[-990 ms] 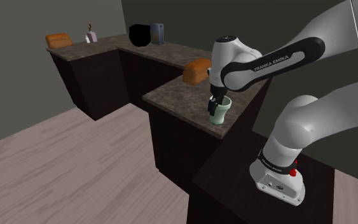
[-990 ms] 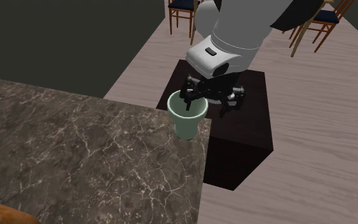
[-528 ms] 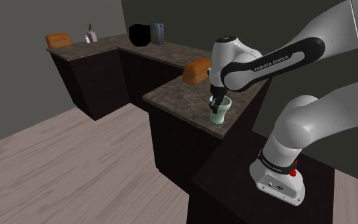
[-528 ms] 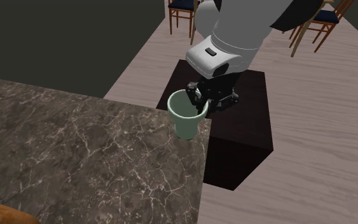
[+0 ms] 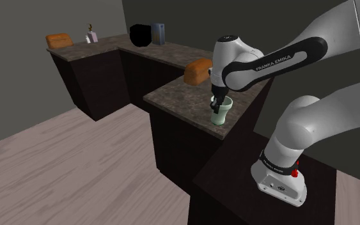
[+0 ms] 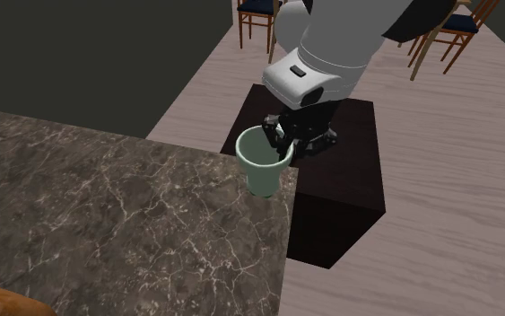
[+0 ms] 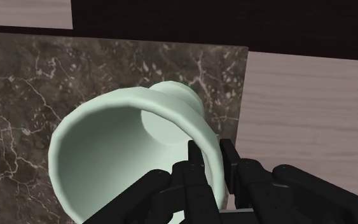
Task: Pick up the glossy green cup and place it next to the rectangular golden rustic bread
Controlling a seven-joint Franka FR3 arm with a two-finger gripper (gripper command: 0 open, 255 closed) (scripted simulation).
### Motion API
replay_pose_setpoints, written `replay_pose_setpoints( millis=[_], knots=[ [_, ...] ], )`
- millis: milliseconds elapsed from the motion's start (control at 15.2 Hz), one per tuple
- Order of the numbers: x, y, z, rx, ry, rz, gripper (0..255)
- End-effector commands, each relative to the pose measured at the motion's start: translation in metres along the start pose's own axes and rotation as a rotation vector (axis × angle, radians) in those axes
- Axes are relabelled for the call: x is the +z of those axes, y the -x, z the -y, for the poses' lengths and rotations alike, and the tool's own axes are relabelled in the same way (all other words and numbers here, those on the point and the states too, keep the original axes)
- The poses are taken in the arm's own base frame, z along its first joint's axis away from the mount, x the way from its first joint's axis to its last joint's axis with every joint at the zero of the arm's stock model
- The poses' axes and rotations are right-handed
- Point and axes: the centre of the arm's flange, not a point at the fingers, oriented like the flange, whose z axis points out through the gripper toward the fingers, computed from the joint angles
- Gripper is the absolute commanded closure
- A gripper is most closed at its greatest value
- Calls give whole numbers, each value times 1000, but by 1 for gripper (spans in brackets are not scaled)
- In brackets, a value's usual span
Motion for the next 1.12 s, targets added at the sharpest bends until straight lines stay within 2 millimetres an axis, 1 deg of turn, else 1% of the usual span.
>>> replay_pose_setpoints(
  millis=[0, 1056],
  knots=[
    [-8, 0, -1, 0, 0, 1, 255],
    [-91, -1, -14, 0, 0, 1, 255]
  ],
)
